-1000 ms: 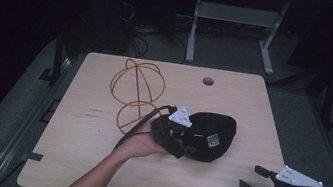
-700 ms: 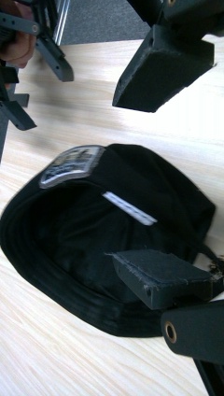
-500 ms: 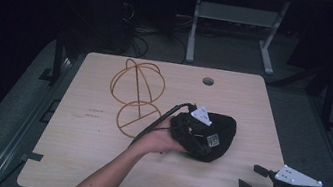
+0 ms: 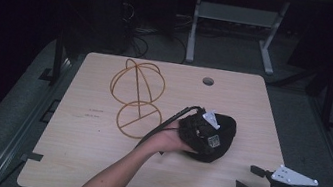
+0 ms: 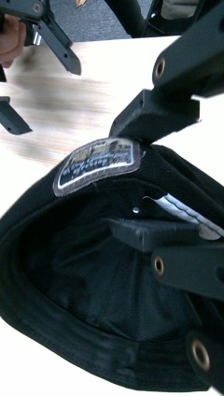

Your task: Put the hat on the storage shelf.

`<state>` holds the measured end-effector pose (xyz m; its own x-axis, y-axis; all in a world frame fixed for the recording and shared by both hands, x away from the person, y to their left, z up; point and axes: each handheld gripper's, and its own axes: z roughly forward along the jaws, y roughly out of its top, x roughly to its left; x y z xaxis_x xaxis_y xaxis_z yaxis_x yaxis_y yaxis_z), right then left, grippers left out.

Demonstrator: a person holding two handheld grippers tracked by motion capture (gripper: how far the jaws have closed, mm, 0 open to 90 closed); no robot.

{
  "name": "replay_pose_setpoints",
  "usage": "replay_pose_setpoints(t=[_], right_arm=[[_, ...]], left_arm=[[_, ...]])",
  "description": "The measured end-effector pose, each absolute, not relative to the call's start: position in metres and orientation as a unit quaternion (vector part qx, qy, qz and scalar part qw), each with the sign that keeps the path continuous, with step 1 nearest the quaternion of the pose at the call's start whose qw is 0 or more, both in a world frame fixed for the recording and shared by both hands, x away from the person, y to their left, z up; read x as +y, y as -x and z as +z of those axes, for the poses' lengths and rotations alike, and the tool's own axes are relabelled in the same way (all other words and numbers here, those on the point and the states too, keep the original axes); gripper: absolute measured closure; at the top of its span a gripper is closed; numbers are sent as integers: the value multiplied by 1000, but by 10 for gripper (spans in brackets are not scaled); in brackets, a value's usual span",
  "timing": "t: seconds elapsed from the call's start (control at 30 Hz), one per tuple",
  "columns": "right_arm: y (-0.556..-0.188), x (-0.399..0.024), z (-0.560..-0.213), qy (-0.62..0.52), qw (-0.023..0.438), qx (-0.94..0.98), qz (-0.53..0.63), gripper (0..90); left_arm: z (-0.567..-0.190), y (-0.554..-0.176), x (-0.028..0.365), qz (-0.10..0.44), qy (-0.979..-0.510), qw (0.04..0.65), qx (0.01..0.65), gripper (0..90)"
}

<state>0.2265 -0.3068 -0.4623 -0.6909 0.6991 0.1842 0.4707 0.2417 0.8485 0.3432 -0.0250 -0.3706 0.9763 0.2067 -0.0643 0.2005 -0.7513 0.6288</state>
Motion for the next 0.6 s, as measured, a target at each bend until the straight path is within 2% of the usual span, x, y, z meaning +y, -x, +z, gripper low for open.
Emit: replay_pose_setpoints(t=[0.2, 0.37, 0.6], right_arm=[[-227, -304, -464, -377, 109, 781, 485, 160], [-227, -301, -465, -373, 106, 781, 489, 160], [-225, -296, -461, -366, 112, 776, 502, 160]], left_arm=[[-367, -341, -32, 0, -938, 333, 98, 644], [-361, -337, -38, -1, -935, 344, 92, 768], [-342, -332, -47, -3, -932, 353, 77, 798]])
